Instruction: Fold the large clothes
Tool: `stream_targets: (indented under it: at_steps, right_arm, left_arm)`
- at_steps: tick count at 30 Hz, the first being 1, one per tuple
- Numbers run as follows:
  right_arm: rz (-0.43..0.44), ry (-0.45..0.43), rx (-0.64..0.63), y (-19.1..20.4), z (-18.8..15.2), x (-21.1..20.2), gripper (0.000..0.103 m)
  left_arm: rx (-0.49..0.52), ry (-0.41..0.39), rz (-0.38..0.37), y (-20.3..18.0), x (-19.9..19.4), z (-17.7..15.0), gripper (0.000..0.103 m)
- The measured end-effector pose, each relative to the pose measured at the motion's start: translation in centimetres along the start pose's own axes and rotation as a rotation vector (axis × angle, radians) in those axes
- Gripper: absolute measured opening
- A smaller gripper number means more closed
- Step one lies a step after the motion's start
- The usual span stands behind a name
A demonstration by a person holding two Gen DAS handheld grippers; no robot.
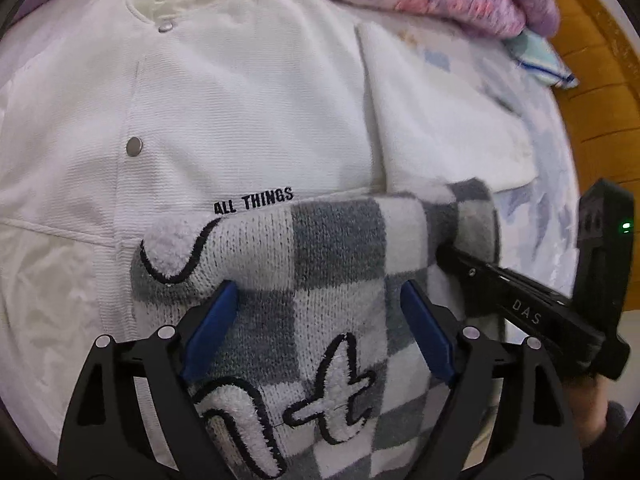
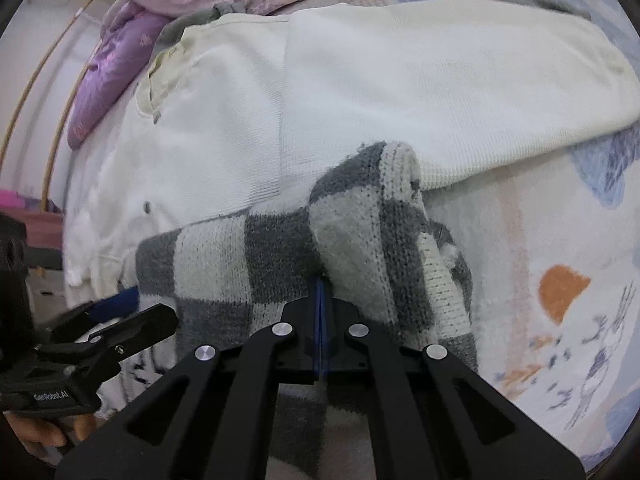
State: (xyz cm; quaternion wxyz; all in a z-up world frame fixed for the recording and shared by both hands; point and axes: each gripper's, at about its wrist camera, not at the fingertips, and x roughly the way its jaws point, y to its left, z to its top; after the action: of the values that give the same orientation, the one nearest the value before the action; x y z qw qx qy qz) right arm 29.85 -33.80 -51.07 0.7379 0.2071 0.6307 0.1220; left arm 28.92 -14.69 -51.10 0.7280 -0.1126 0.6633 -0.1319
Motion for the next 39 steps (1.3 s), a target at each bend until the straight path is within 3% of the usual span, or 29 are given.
stream_targets:
  at_steps: [2, 4, 5, 6, 11, 15, 21, 24, 27, 31, 35, 39]
  right_arm:
    - [0.102, -0.02, 0.014, -0.3, -0.8, -1.7, 0.007]
    - [0.152, -0.026, 0.022, -0.9, -2.1, -3.5, 0.022]
    - [0.162, -0.05, 0.028, -1.5, -3.3, -5.0, 0.038]
    - [0.16, -0.068, 0.034, -2.0, -4.1, -6.0, 0.049]
    - [0.093, -0.118, 0.146, -5.6, -11.3, -9.8, 0.067]
    - [0.046, -0.068, 0.224, -7.2, -16.5, -8.5, 0.069]
    - [0.181, -0.011, 0.444, -9.8, -21.4, -4.4, 0.075]
    - [0.228, -0.023, 0.486, -10.7, -22.0, -3.2, 0.084]
    - [0.348, -0.017, 0.537, -12.1, -22.6, -2.1, 0.086]
    - [0.386, -0.011, 0.488, -11.9, -22.4, -1.8, 0.087]
    - [0.34, 0.011, 0.41, -10.5, -21.6, -2.0, 0.083]
    - [0.319, 0.006, 0.432, -10.4, -21.8, -1.5, 0.082]
  left_arm:
    - [-0.014, -0.029, -0.044, 0.6, -1.3, -0.7, 0.083]
    - [-0.016, -0.07, -0.094, 1.0, -2.9, -1.7, 0.083]
    - [-0.003, -0.088, -0.106, 1.1, -3.7, -2.1, 0.083]
    - [0.009, -0.11, -0.099, 1.3, -4.6, -2.8, 0.083]
    - [-0.06, -0.188, -0.082, 2.6, -7.5, -5.6, 0.083]
    - [-0.129, -0.19, -0.038, 3.8, -8.3, -8.2, 0.083]
    - [-0.179, -0.114, -0.017, 5.7, -6.4, -9.5, 0.083]
    - [-0.2, -0.096, -0.024, 6.3, -5.2, -9.2, 0.083]
    - [-0.173, -0.055, -0.031, 6.3, -3.7, -8.7, 0.085]
    - [-0.144, -0.05, -0.031, 6.5, -2.5, -7.9, 0.09]
    - [-0.105, -0.035, -0.04, 6.9, -2.1, -7.6, 0.093]
    - [-0.131, -0.013, -0.103, 8.4, -1.2, -7.6, 0.096]
